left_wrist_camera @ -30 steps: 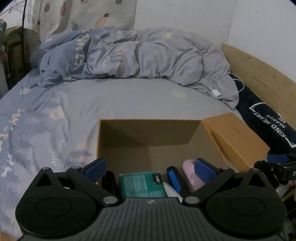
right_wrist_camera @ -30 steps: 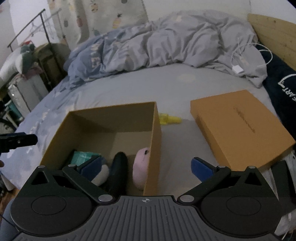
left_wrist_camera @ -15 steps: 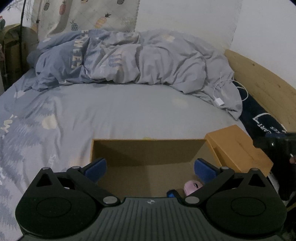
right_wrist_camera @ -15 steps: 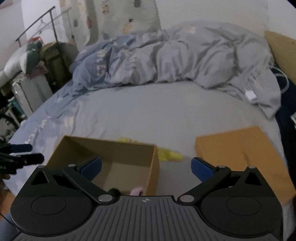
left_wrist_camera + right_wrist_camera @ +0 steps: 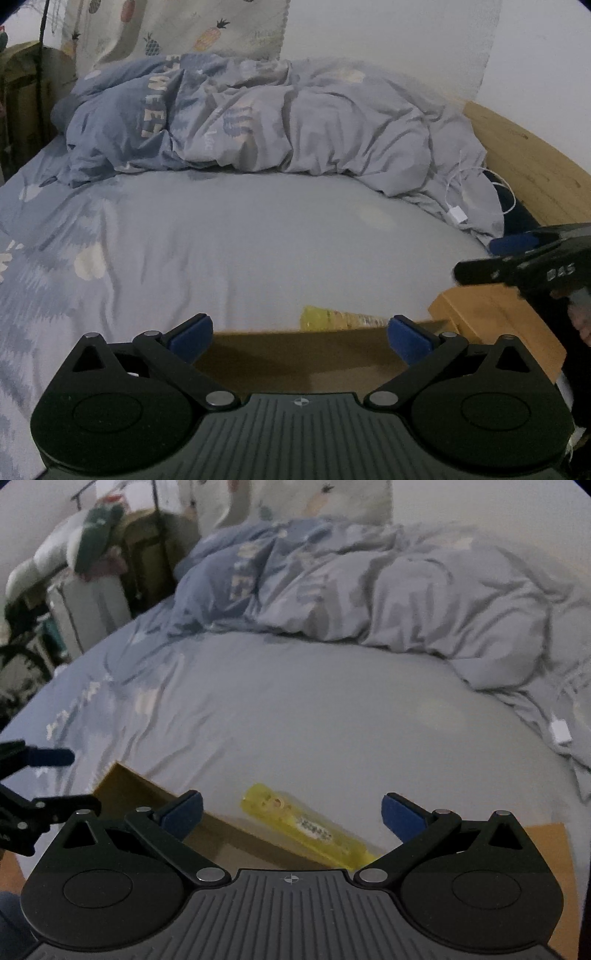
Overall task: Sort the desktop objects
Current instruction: 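Withdraw the right tool and move it toward the yellow plastic bottle, then close the right gripper around the yellow bottle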
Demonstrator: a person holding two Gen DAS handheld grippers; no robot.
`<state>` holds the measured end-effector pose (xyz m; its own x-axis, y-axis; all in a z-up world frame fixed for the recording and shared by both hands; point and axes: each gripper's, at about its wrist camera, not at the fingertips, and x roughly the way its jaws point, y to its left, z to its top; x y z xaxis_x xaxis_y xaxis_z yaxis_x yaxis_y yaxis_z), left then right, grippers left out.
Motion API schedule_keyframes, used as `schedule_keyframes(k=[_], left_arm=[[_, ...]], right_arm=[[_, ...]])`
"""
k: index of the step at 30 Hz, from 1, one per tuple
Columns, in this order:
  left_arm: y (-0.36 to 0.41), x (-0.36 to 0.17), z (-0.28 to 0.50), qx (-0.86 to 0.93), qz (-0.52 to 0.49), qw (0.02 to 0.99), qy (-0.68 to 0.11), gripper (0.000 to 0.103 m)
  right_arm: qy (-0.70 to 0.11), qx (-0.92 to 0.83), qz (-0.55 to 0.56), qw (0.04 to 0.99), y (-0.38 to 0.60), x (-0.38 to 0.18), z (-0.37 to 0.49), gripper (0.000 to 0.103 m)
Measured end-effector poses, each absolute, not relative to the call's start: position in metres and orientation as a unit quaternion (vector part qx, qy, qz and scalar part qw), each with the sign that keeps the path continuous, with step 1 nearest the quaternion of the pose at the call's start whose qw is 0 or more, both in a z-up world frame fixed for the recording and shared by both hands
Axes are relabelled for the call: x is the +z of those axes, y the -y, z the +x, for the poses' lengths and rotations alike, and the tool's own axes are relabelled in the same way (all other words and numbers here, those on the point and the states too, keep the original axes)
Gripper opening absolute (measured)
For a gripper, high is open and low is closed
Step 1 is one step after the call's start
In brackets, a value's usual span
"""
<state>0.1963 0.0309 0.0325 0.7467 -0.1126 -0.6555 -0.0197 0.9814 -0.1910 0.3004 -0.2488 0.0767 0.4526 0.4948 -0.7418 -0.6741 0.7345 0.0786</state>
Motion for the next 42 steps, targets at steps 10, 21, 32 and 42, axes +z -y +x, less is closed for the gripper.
schedule_keyframes(k=[10, 21, 32, 42], left_arm=[[-0.044, 0.011, 0.233, -0.028, -0.106, 0.927, -0.359, 0.103], [-0.061, -0.019, 0.263, -0.028, -0.114, 0.917, -0.381, 0.103], [-0.067, -0.034, 0.268, -0.032, -0.127, 0.912, -0.388, 0.103], [-0.069, -0.038, 0.268, -0.032, -0.136, 0.910, -0.390, 0.103]], right_arm=[[-0.486, 0.378, -0.189, 0.765, 0.190, 0.017, 0.363, 0.103], [-0.557, 0.374, -0.196, 0.716, 0.178, -0.052, 0.403, 0.102], [-0.588, 0.386, -0.253, 0.664, 0.162, -0.081, 0.414, 0.077], [-0.606, 0.395, -0.286, 0.629, 0.151, -0.101, 0.420, 0.073]])
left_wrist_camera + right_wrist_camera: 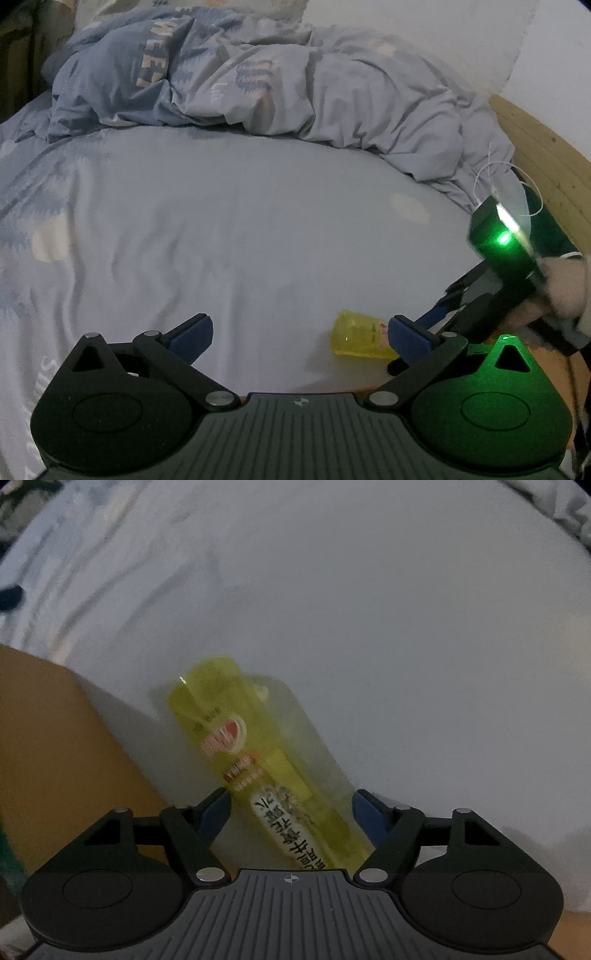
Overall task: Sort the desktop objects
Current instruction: 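Close the right gripper around the yellow bottle, then lift the yellow bottle with the right tool and carry it over the box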
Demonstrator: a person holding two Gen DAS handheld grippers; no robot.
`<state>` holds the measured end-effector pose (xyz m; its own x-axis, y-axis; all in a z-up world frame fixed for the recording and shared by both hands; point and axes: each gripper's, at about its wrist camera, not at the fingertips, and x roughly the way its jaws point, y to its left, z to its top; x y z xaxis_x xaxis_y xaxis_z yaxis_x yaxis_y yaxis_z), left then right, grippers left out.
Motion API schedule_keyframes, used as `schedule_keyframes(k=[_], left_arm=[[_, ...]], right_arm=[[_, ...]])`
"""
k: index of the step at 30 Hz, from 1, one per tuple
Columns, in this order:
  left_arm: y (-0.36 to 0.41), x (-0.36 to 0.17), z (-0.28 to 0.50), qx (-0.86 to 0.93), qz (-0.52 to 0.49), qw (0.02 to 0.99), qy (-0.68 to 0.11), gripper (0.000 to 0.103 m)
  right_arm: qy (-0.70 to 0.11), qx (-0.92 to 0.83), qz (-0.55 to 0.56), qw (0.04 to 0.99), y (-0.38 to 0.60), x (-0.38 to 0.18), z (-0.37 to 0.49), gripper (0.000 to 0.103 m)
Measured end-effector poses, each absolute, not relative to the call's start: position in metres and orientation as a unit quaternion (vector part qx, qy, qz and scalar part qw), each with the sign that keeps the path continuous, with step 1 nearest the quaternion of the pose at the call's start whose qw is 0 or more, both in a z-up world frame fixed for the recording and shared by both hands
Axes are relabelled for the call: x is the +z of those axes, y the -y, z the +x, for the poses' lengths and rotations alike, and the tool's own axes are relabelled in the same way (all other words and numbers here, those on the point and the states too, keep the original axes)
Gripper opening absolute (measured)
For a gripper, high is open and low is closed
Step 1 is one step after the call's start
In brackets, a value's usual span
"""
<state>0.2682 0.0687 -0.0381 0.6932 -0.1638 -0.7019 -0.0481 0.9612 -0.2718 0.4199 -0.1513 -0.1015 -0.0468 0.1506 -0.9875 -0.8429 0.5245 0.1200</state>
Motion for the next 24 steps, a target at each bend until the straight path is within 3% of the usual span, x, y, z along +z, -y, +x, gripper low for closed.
schedule_keyframes(k=[2, 7, 10, 24], left_arm=[[-0.069, -0.039, 0.268, -0.031, -0.137, 0.910, -0.390, 0.103], [-0.068, -0.041, 0.268, -0.030, -0.137, 0.909, -0.393, 0.103], [-0.068, -0.040, 0.265, -0.029, -0.141, 0.908, -0.394, 0.103], [-0.065, -0.019, 0.245, -0.013, -0.139, 0.914, -0.380, 0.103]], right_arm=[[-0.602, 0.394, -0.291, 0.631, 0.150, -0.104, 0.418, 0.072], [-0.581, 0.391, -0.268, 0.662, 0.163, -0.093, 0.422, 0.055], [-0.568, 0.376, -0.256, 0.686, 0.174, -0.087, 0.423, 0.050], [-0.447, 0.335, -0.180, 0.810, 0.233, -0.029, 0.393, 0.046]])
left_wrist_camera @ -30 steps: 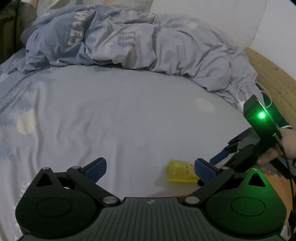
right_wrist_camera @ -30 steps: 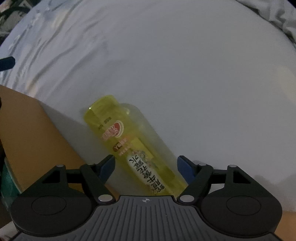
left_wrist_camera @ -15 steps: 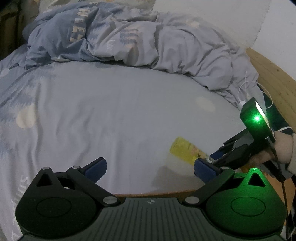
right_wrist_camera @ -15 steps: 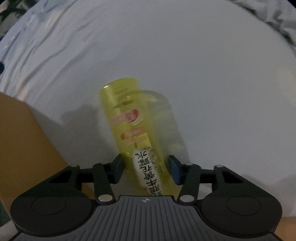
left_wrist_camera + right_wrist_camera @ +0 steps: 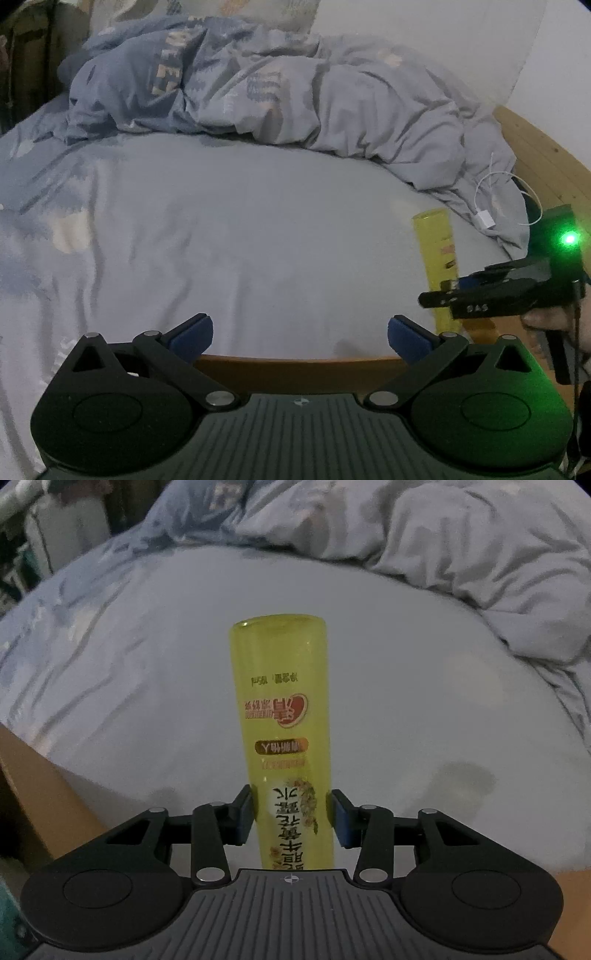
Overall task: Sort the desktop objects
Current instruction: 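Lift the yellow bottle with the right tool and carry it over the box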
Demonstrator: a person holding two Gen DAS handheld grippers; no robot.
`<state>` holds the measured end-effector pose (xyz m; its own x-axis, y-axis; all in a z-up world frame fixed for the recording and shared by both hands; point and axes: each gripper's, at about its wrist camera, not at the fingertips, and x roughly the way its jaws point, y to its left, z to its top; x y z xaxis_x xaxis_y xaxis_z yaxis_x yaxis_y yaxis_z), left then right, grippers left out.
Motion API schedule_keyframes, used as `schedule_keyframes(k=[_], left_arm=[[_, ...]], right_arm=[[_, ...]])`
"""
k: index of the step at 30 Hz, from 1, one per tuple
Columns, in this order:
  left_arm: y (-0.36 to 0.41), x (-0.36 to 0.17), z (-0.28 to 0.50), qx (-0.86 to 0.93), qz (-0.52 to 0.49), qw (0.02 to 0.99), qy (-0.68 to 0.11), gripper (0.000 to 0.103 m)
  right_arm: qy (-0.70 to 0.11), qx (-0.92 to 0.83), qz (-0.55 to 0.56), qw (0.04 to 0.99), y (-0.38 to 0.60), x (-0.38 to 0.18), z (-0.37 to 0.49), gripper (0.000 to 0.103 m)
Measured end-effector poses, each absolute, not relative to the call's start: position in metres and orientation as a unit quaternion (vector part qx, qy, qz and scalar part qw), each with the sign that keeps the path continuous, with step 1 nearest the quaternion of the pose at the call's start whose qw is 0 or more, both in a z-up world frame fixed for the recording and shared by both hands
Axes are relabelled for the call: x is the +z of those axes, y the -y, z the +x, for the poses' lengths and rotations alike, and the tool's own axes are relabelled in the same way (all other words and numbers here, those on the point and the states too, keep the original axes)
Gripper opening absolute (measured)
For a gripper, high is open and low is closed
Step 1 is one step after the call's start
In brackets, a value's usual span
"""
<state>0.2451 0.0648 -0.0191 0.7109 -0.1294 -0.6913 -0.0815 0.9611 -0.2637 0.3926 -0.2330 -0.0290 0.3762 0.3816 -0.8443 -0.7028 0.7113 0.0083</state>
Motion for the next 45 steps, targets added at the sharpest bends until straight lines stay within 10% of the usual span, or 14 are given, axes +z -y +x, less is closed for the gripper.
schedule_keyframes(k=[45], left_arm=[[-0.037, 0.112, 0.113, -0.021, -0.116, 0.960, -0.255, 0.103]], right_arm=[[-0.285, 0.341, -0.075, 0.893, 0.344, 0.191, 0.155, 0.045]])
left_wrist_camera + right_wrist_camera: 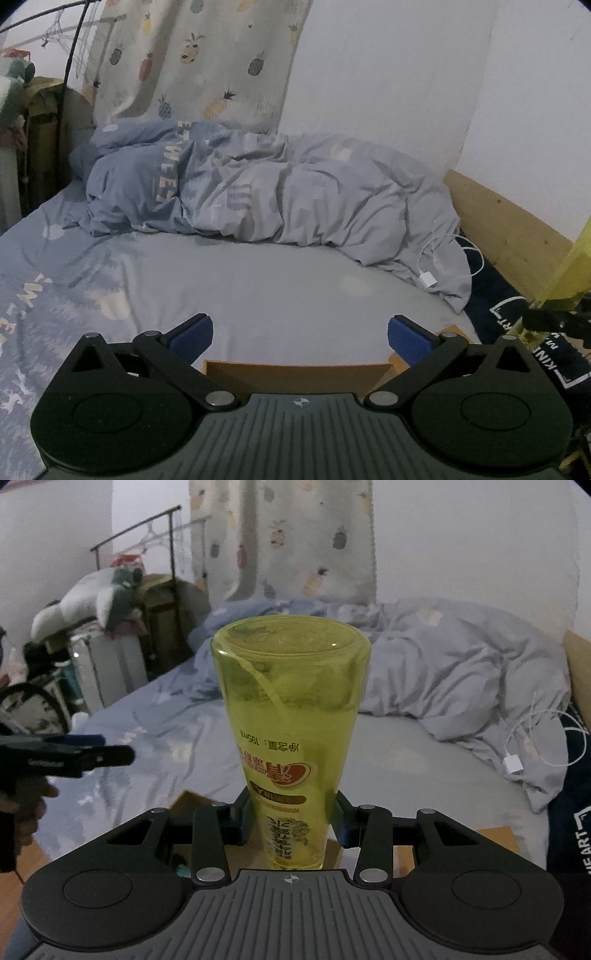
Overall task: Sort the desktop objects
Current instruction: 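Lift the yellow bottle with the right tool and carry it over the box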
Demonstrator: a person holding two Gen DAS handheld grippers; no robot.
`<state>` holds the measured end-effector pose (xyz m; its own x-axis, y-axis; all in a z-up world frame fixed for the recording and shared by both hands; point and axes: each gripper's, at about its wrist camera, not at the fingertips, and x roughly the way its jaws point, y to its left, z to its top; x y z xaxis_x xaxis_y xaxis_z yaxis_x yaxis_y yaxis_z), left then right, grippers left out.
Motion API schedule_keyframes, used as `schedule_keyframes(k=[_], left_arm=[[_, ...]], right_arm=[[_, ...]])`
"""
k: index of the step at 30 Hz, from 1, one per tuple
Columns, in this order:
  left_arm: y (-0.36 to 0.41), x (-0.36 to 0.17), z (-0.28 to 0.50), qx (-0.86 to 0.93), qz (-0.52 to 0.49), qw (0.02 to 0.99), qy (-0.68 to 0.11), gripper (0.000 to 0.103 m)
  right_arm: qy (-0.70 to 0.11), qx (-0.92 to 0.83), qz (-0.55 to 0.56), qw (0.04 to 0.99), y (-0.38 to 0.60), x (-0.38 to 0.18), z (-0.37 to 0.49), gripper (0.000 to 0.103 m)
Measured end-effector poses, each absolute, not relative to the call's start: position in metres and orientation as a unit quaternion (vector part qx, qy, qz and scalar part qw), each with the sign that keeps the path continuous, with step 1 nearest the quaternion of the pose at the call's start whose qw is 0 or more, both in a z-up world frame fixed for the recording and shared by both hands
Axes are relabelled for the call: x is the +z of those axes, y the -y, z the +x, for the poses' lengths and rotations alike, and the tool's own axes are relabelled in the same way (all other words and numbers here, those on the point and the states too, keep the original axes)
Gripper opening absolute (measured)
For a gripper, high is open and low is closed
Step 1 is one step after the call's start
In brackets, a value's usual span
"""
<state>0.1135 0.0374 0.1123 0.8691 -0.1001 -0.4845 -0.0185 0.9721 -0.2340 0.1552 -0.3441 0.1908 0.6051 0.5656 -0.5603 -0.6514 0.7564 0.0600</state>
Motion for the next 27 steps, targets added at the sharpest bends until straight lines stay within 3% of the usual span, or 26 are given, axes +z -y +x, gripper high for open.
schedule_keyframes(k=[17, 27], left_arm=[[-0.050, 0.118, 0.054, -0.011, -0.105, 0.968, -0.226, 0.103], [-0.037, 0.076, 0.040, 0.009, -0.071, 0.972, -0.222, 0.103]], right_arm=[[-0.267, 0.373, -0.084, 0.885, 0.327, 0.218, 0.075, 0.045], [-0.304, 0.368, -0.073, 0.876, 0.311, 0.177, 0.071, 0.045]])
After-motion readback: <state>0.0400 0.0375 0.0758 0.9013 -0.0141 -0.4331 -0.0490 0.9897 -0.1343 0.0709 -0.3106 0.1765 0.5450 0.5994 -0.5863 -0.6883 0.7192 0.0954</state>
